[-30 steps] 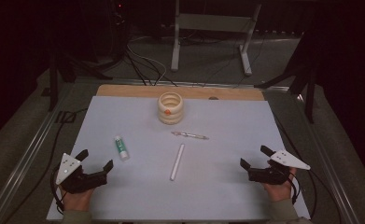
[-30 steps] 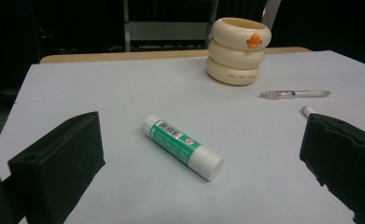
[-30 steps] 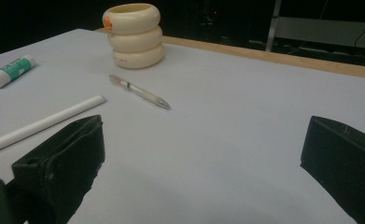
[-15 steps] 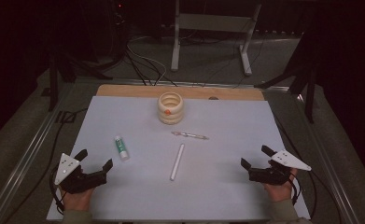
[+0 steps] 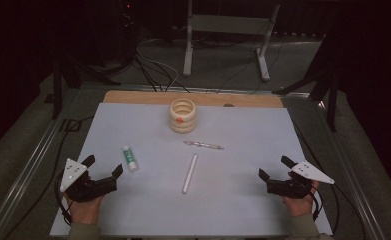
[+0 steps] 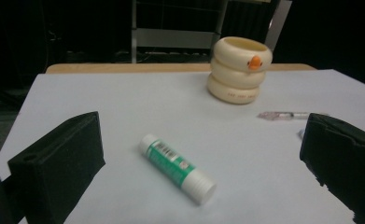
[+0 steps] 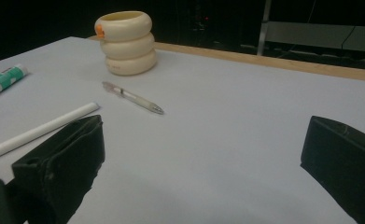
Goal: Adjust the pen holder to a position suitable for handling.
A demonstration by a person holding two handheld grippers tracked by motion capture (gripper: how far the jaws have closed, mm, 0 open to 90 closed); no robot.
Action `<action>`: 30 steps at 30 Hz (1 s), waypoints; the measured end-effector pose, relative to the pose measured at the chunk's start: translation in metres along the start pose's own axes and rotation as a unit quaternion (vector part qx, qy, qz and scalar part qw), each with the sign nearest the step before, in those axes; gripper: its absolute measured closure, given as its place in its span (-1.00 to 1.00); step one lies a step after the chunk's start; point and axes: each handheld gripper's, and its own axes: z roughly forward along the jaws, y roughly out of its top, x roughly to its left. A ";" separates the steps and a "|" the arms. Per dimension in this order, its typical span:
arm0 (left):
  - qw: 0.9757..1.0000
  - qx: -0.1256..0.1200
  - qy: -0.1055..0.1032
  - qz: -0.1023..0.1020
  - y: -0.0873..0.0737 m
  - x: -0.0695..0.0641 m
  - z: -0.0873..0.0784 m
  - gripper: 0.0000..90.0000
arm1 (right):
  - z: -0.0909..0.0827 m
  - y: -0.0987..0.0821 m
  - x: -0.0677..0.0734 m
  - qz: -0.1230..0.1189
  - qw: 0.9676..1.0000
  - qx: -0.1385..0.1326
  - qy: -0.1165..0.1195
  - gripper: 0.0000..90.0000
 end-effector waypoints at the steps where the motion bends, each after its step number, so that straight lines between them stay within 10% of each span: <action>1: 1.000 -0.001 -0.006 0.000 0.004 -0.002 0.001 -1.00 | 0.000 0.000 0.000 0.001 1.000 0.000 0.000 -1.00; 13: 0.999 0.022 -0.042 0.026 0.050 -0.030 0.042 -1.00 | -0.002 0.000 -0.003 0.009 1.000 -0.009 -0.006 -1.00; 30: 0.997 0.016 -0.076 0.014 0.087 -0.044 0.100 -1.00 | -0.003 0.000 -0.003 0.008 1.000 -0.012 -0.008 -1.00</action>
